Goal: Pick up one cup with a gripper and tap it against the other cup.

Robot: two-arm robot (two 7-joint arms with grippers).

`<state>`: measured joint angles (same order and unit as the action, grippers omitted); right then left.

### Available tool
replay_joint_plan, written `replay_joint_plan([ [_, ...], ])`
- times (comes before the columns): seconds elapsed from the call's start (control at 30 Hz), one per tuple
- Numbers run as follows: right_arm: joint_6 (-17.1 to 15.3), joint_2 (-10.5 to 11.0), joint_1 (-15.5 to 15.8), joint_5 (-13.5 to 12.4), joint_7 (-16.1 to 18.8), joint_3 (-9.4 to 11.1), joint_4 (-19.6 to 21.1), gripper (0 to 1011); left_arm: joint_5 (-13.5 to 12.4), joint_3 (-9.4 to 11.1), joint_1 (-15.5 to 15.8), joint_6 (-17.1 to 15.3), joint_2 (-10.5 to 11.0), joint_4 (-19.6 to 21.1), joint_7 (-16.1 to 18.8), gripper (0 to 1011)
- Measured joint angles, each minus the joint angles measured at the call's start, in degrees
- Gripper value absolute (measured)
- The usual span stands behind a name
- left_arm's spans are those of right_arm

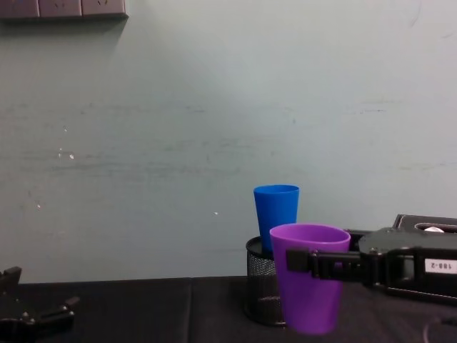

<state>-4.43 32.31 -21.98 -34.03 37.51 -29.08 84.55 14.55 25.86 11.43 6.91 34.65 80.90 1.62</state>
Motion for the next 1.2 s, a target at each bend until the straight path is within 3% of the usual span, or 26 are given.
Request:
replay_joint_plan([
  [1.2,0.2,0.1,0.1,0.0,-0.1,-0.1,0.0,732,0.0,0.0,0.0,0.0,0.0,0.0,0.0,1011],
])
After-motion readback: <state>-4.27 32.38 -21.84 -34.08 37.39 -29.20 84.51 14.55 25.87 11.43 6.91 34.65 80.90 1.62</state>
